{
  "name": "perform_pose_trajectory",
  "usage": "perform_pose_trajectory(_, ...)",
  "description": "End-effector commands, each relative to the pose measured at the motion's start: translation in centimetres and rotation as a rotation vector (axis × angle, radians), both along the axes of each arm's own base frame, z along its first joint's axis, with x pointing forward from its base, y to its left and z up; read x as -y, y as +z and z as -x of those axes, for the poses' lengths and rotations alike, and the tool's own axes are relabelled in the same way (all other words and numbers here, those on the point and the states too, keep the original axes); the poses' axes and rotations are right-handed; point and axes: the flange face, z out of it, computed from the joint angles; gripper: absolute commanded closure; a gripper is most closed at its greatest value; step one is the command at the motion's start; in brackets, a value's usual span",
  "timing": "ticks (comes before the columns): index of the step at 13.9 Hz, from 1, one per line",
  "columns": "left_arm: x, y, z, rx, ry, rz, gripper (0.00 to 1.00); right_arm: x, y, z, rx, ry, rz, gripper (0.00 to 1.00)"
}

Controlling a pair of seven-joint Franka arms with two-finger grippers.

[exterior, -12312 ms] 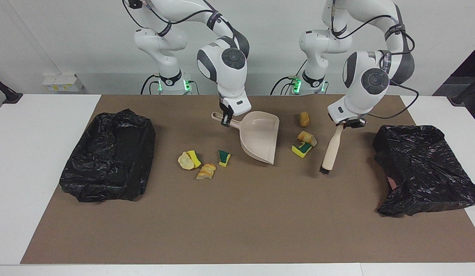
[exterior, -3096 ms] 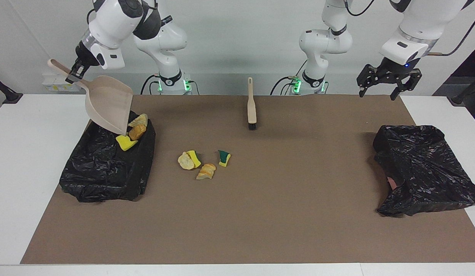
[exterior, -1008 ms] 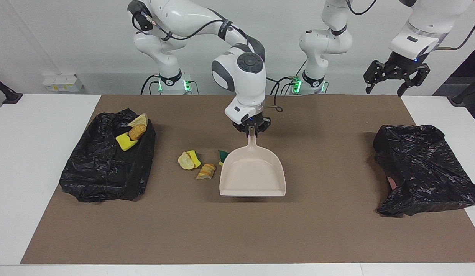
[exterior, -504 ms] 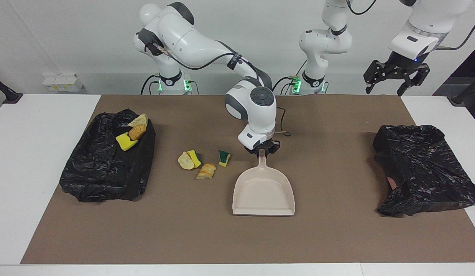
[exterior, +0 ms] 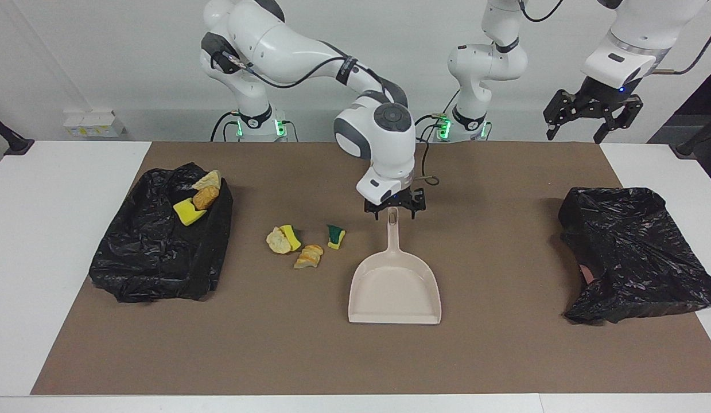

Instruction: Sweep and dump trash in bin

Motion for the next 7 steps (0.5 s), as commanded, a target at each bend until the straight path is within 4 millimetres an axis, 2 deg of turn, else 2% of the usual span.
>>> perform_pose_trajectory(1,1.7,0.0,-0.2,0.049,-0.007,0.014,0.0,1.9,-0.9,7.6,-0.037,-0.013,0.064,0.0)
perform_pose_trajectory(3,3.7,-1.7,-0.5,0.034,-0.01,0.015,0.0,2.1,-2.0,12.3,-0.062,0.002,0.078,0.0)
perform_pose_trajectory(5,5.9,-4.0,-1.4,0.069,0.008,0.029,0.0,2.9,-3.1,16.0,-0.086,0.016,0.059,0.0)
perform_pose_trajectory(7,10.4,-8.3,-1.5,0.054,0.026,0.039,0.0,3.7,-3.9,19.2,-0.128,0.032,0.02,0.0)
